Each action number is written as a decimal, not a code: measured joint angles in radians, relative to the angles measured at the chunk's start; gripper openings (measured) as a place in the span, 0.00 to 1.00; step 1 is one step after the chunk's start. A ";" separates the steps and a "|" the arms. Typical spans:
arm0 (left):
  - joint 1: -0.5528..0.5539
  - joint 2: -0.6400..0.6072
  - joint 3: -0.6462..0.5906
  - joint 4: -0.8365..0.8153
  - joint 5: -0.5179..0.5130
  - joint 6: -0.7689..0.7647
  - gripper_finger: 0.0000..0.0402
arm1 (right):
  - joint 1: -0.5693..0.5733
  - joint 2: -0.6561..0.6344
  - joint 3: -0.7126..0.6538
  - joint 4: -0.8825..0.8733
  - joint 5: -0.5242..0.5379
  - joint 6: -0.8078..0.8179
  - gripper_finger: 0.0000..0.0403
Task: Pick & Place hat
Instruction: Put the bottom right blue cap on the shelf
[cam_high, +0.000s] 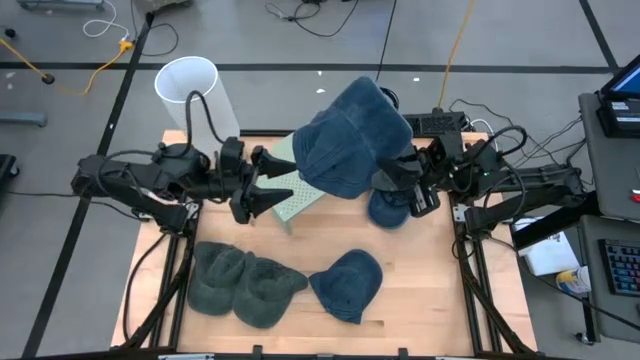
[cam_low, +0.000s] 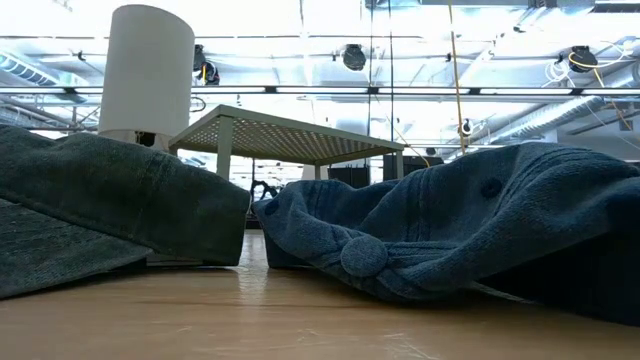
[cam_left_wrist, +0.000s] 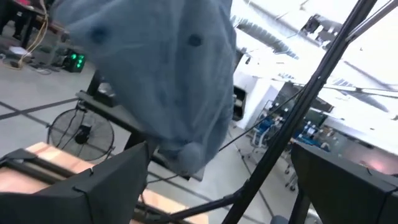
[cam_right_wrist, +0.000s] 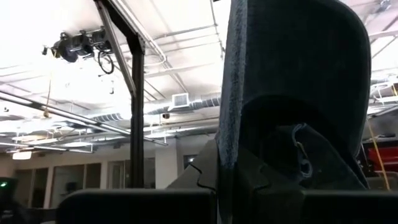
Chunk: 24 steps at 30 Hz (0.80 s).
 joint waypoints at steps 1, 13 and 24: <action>0.005 0.009 0.000 0.019 0.001 -0.010 0.99 | 0.004 0.000 0.000 0.000 0.001 0.000 0.01; 0.059 0.069 0.000 0.055 0.105 -0.133 0.99 | 0.031 0.000 0.000 0.000 0.000 -0.024 0.01; 0.065 0.067 0.000 0.081 0.115 -0.207 0.80 | 0.032 0.000 -0.001 0.000 0.004 -0.051 0.01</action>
